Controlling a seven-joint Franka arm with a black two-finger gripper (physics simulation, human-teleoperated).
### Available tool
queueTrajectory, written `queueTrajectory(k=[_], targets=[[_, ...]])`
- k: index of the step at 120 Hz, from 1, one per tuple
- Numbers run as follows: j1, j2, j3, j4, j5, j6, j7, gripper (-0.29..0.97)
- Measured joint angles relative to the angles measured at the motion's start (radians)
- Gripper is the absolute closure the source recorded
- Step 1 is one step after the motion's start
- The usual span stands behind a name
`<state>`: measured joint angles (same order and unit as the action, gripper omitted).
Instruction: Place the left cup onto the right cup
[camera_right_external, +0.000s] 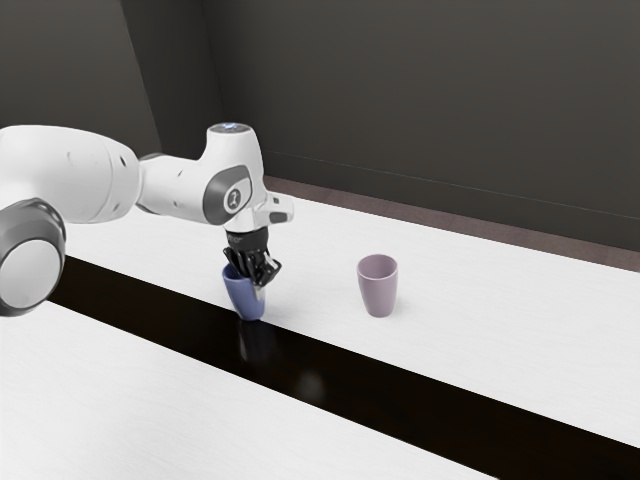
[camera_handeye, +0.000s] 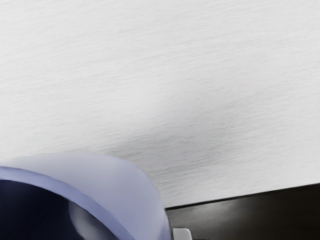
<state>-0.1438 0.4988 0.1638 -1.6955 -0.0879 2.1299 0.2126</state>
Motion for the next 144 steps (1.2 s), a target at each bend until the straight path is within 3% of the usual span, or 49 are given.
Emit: queueTrajectory(k=[74,144], targets=[[-0.005,-0.176,-0.073,0.040,0.072,-0.124,-0.010,0.78],[-0.094,-0.105,-0.118,0.315,0.096,-0.302,-0.008,0.78]])
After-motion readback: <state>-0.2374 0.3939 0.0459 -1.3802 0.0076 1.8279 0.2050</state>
